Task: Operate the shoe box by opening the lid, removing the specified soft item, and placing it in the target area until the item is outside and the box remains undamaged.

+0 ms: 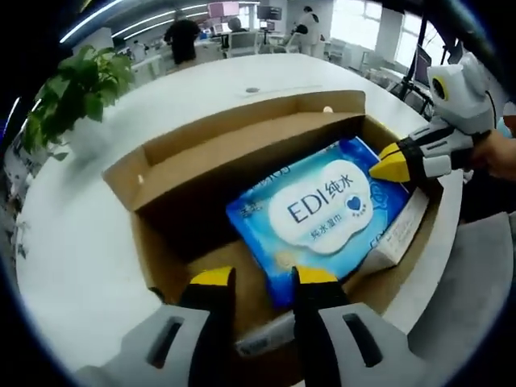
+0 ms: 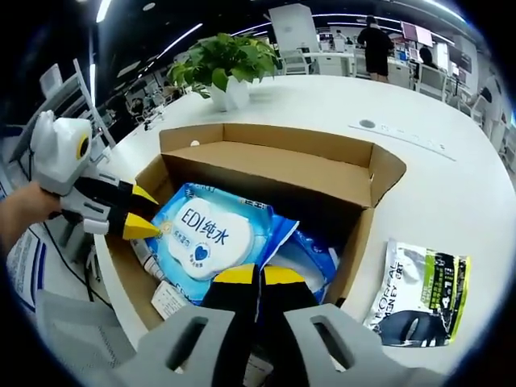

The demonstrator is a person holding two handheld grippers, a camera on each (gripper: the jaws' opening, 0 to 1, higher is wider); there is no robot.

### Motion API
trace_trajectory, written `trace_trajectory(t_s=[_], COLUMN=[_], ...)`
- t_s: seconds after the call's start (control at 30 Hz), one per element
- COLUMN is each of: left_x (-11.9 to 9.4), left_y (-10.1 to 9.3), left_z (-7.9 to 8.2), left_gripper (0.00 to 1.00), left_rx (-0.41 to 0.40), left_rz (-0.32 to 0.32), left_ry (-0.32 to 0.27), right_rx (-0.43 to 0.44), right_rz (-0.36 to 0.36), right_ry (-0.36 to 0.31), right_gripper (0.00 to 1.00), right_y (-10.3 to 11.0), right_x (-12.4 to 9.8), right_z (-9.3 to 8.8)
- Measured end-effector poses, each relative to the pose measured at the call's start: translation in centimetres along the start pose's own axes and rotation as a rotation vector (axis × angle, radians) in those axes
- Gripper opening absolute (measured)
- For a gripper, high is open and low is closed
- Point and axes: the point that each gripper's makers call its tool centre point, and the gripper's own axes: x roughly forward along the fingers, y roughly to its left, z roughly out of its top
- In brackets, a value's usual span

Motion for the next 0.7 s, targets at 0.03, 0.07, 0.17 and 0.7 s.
trace_trajectory(t_s=[0.03, 0.07, 0.17, 0.7], left_x=[0.2, 0.4, 0.7, 0.4], left_y=[-0.2, -0.7, -1.0, -1.2], left_z=[-0.1, -0.2, -0.2, 0.0], left_gripper=[0.25, 0.23, 0.20, 0.00], left_rx=[-0.017, -0.048, -0.119, -0.151], left_rz=[-0.014, -0.047, -0.083, -0.077], left_ry=[0.009, 0.016, 0.011, 0.003], right_rx=[0.002, 0.001, 0.003, 0.037], right_rz=[0.001, 0.002, 0.003, -0.010], right_ry=[0.000, 0.000, -0.001, -0.014], right_gripper=[0.00, 0.00, 0.00, 0.00], right_y=[0.0, 0.0, 0.0, 0.2], right_x=[0.0, 0.0, 0.0, -0.2], right_z=[0.0, 0.0, 0.0, 0.1])
